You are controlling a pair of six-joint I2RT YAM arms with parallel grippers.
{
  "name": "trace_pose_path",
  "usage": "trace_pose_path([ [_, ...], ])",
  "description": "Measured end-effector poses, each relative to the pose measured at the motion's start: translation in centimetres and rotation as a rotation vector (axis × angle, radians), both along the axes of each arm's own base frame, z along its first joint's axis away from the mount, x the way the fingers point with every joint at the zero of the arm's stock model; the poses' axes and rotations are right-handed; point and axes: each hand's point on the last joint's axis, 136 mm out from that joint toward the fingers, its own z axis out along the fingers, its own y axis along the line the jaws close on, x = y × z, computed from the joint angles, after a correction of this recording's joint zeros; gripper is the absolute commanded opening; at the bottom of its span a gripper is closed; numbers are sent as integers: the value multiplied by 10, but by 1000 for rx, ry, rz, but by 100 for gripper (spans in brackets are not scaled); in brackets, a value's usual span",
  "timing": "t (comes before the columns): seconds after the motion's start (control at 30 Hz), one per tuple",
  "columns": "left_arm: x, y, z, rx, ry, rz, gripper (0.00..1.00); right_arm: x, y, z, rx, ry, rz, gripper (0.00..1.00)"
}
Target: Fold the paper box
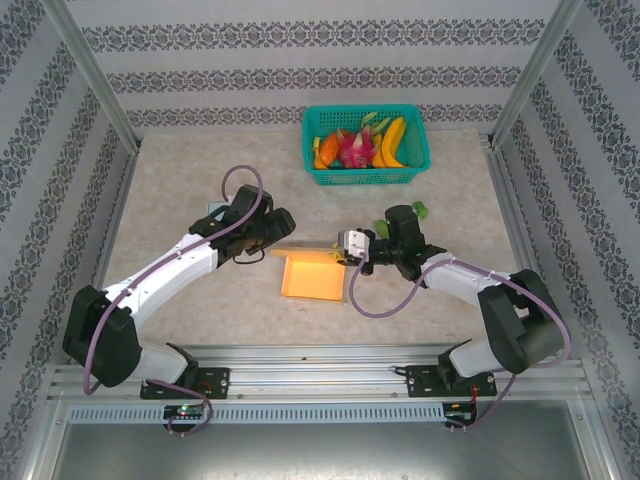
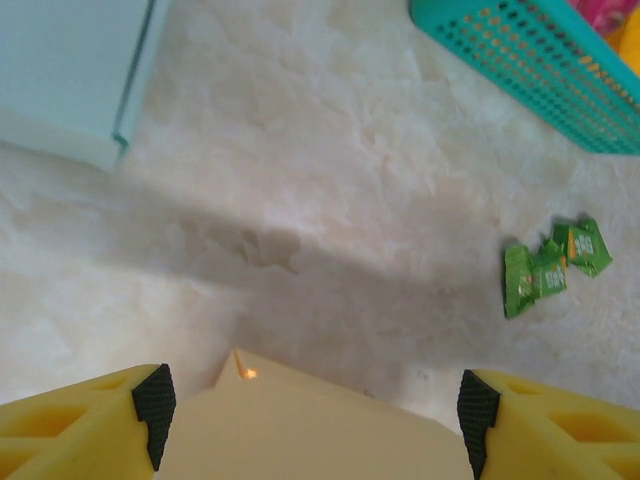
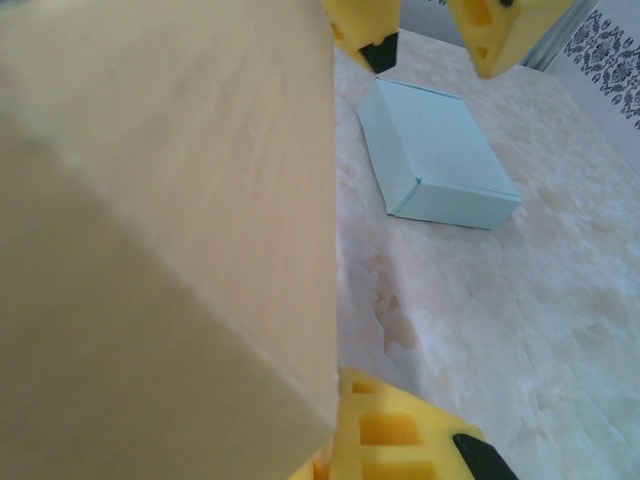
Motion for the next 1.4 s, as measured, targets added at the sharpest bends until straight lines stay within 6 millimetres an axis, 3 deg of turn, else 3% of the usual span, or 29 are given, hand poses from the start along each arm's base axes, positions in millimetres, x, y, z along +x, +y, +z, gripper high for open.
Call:
trace_pose_path([
  [0.3, -21, -32, -2, -72, 51, -27, 76, -1, 1, -9, -29, -14, -7, 4],
  [0.83, -29, -18, -13, -26, 62, 32, 78, -5, 8, -15, -78, -82, 10, 4],
  [1.03, -42, -11, -41, -49, 129, 27, 77, -5, 9, -15, -85, -102, 17, 6],
  [1.27, -44, -20, -38, -82, 141, 19, 75, -4, 11, -17, -101, -116, 9, 10],
  [1.4, -48, -30, -35, -91, 139, 1, 66, -4, 11, -23, -135, -123, -4, 14],
])
